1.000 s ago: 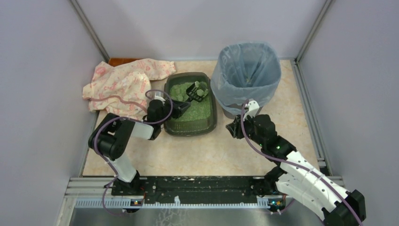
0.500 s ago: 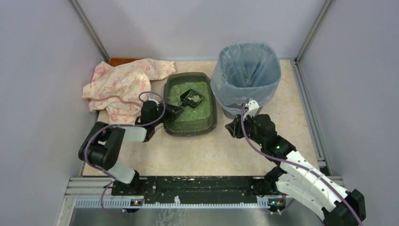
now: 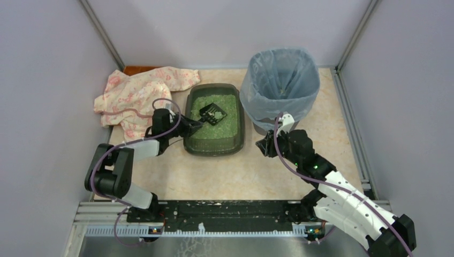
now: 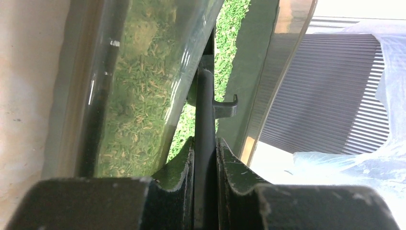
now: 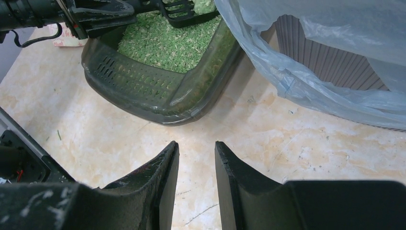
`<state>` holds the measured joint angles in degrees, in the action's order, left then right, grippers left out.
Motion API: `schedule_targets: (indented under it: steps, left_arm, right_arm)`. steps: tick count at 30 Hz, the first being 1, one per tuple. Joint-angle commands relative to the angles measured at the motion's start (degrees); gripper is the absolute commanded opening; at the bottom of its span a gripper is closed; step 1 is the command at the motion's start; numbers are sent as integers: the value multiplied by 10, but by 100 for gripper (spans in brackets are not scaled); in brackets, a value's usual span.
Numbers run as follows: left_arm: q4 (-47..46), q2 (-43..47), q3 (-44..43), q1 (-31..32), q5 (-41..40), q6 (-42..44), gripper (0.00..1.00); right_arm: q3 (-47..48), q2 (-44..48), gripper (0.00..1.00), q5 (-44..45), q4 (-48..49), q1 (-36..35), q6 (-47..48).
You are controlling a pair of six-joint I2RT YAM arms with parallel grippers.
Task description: Clean the litter box
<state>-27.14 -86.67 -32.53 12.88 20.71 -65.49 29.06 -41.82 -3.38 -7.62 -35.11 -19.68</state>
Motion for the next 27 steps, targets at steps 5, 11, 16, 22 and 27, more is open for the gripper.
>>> schedule_targets:
  steps: [5,11,16,22,27]
  left_arm:
    - [148,6,-76,-25,64,137,0]
    - [119,-2,-80,-73,178,164,0]
    - [120,-13,-96,-90,242,184,0]
    - [-7,-29,-65,-112,335,133,0]
    - [5,-7,-53,-134,316,145,0]
  right_arm:
    - [12,-4,34,-7,46,1,-8]
    - [9,-17,34,-10,54,1,-6]
    - [8,-28,34,-19,71,1,-8]
    - [8,-44,34,-23,72,1,-8]
    - [10,-45,34,-24,71,1,-8]
